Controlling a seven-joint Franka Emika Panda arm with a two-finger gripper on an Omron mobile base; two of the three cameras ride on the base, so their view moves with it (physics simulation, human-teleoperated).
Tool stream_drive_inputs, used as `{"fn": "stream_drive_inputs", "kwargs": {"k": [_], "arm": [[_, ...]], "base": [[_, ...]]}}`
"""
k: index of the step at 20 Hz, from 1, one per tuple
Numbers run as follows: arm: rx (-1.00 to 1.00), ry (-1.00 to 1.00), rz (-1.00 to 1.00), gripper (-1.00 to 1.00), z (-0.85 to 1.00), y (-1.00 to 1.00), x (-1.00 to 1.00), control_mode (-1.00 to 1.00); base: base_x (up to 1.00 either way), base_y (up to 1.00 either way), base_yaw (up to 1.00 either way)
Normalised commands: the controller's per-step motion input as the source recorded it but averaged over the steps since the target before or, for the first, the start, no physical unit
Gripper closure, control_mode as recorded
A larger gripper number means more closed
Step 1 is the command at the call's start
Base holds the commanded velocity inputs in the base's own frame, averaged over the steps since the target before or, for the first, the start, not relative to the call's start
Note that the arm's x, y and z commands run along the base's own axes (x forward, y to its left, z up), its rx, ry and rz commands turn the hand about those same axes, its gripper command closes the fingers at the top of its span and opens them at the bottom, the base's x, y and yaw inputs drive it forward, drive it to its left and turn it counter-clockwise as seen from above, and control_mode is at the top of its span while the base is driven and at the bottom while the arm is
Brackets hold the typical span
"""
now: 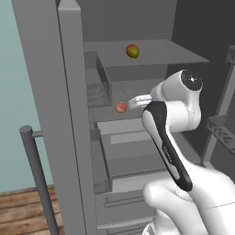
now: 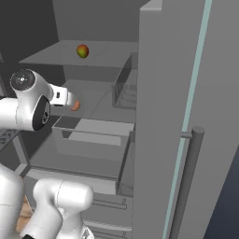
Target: Retrieve the mango and peach from the fridge and place them into the bowl on the dining table.
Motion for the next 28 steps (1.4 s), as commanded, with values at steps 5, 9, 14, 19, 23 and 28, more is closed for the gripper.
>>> {"fn": "stream_drive_inputs", "kwargs": {"k": [5, 9, 14, 19, 23, 28], "arm": [[0.0, 0.0, 0.0, -1.0, -0.25, 0.0, 0.36, -1.0], [0.0, 0.0, 0.0, -1.0, -0.22, 0.0, 0.35, -1.0], [0.0, 0.0, 0.0, -1.0, -0.17, 0.02, 0.32, -1.0], [0.0, 0.03, 0.0, -1.0, -0.04, 0.1, 0.27, -1.0], [0.0, 0.04, 0.0, -1.0, -0.03, 0.15, 0.26, -1.0], [0.0, 0.05, 0.0, -1.0, -0.08, 0.12, 0.25, -1.0]], "base": [[0.0, 0.0, 0.0], [0.0, 0.0, 0.0], [0.0, 0.0, 0.0], [0.0, 0.0, 0.0], [0.0, 0.0, 0.0], [0.0, 0.0, 0.0]]}}
